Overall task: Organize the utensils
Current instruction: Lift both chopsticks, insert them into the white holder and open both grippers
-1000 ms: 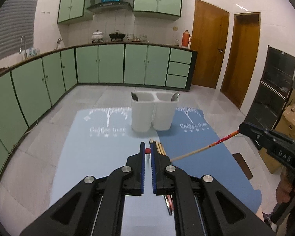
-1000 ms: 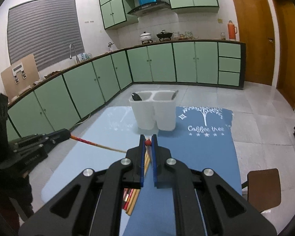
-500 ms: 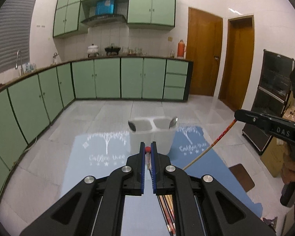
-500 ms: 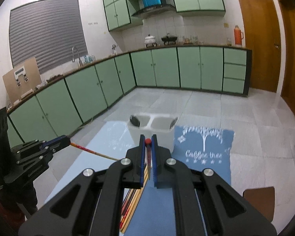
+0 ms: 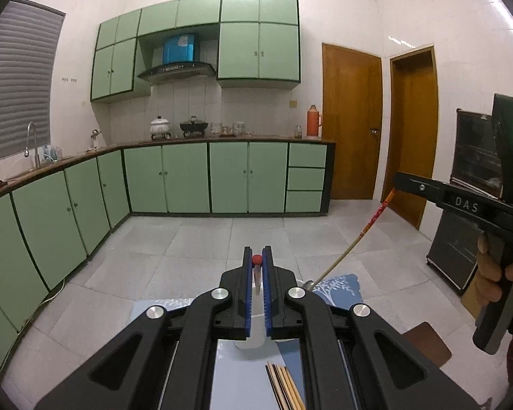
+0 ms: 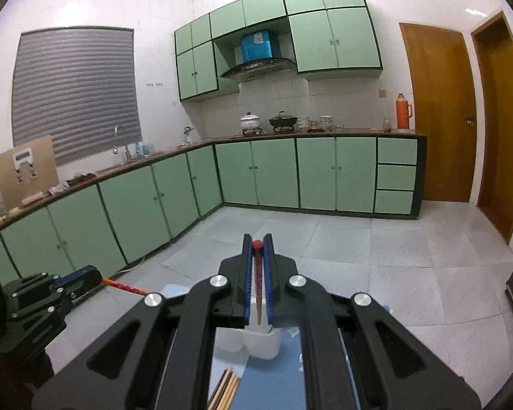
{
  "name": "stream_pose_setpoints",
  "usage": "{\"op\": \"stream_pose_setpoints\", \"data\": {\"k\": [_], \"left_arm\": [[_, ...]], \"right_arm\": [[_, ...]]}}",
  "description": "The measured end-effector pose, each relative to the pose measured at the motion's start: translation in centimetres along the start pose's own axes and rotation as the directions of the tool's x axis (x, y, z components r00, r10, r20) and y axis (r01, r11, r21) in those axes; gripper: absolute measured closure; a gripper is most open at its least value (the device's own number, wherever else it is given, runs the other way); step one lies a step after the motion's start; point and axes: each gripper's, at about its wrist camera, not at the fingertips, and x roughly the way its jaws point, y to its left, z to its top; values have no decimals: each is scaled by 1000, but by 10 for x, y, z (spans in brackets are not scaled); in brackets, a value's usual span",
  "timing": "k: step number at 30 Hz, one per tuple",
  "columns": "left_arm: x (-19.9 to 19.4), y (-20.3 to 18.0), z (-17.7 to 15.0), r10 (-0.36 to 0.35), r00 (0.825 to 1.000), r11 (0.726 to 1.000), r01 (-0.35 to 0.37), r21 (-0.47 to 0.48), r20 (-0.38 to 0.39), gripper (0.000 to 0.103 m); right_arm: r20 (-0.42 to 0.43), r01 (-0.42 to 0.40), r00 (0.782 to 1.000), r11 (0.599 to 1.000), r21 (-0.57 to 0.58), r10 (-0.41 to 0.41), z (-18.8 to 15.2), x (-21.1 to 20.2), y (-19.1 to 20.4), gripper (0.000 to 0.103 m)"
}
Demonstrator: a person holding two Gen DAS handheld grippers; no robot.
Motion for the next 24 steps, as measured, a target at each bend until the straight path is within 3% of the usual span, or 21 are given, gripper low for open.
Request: {"op": "stream_pose_setpoints", "data": {"k": [9, 17, 19, 24], "left_arm": [[74, 10, -11, 16, 993, 1000, -18, -13, -114, 98], [95, 17, -23, -5, 987, 998, -5, -59, -163, 96], [93, 20, -23, -6, 987, 998, -5, -68, -163, 93], [76, 31, -17, 2, 993, 995, -15, -100, -121, 71]], "right_arm": [[-132, -5, 991, 1000, 14, 7, -29, 86, -6, 98], [-171, -18, 985, 999, 28, 22, -45, 99, -1, 93], [-162, -15, 987, 999, 35, 21, -45, 94, -2, 84], [-115, -6, 993, 998, 62, 13, -46, 67, -7, 61]]}}
